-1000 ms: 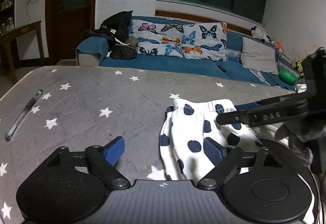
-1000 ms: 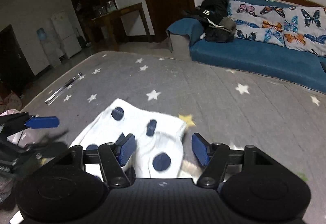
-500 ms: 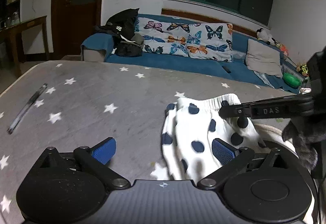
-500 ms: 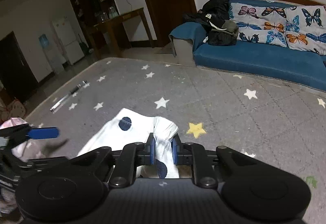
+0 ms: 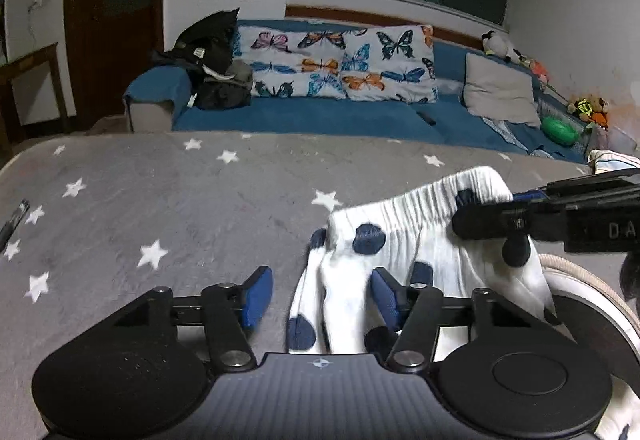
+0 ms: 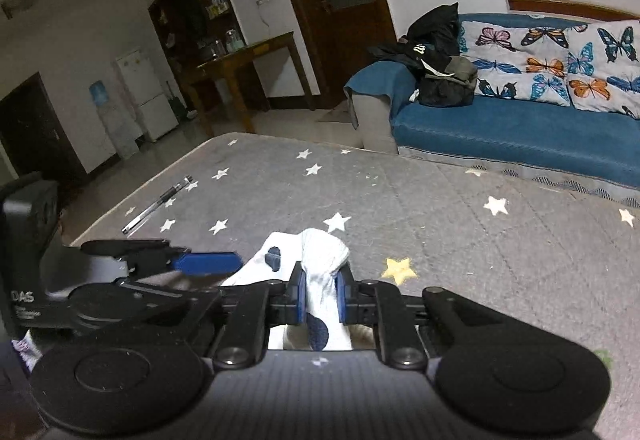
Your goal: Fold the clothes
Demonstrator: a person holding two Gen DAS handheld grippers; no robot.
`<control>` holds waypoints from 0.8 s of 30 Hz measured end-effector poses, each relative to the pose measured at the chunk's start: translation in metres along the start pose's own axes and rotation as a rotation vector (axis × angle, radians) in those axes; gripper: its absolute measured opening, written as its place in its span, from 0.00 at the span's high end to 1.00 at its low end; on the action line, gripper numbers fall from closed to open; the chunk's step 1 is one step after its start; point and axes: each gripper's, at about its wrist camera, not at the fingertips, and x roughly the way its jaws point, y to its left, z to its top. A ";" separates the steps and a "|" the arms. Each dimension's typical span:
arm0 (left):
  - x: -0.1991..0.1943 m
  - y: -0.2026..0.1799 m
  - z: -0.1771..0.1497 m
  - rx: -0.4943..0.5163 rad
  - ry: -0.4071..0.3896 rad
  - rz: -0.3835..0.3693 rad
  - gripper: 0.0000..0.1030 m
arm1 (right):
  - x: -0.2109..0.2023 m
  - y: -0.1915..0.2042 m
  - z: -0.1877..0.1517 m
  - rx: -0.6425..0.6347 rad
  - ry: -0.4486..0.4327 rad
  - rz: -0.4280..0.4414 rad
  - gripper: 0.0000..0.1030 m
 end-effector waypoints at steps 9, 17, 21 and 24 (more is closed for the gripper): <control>-0.025 -0.007 0.002 -0.044 -0.043 -0.076 0.91 | -0.015 0.006 -0.004 0.032 -0.029 0.011 0.88; -0.096 -0.015 -0.002 -0.055 -0.135 -0.152 0.91 | -0.077 0.033 -0.013 0.034 -0.087 0.057 0.88; -0.140 -0.024 -0.013 -0.032 -0.171 -0.182 0.91 | -0.113 0.059 -0.023 -0.003 -0.101 0.081 0.88; -0.171 -0.027 -0.028 -0.031 -0.184 -0.211 0.91 | -0.139 0.081 -0.034 -0.032 -0.108 0.101 0.88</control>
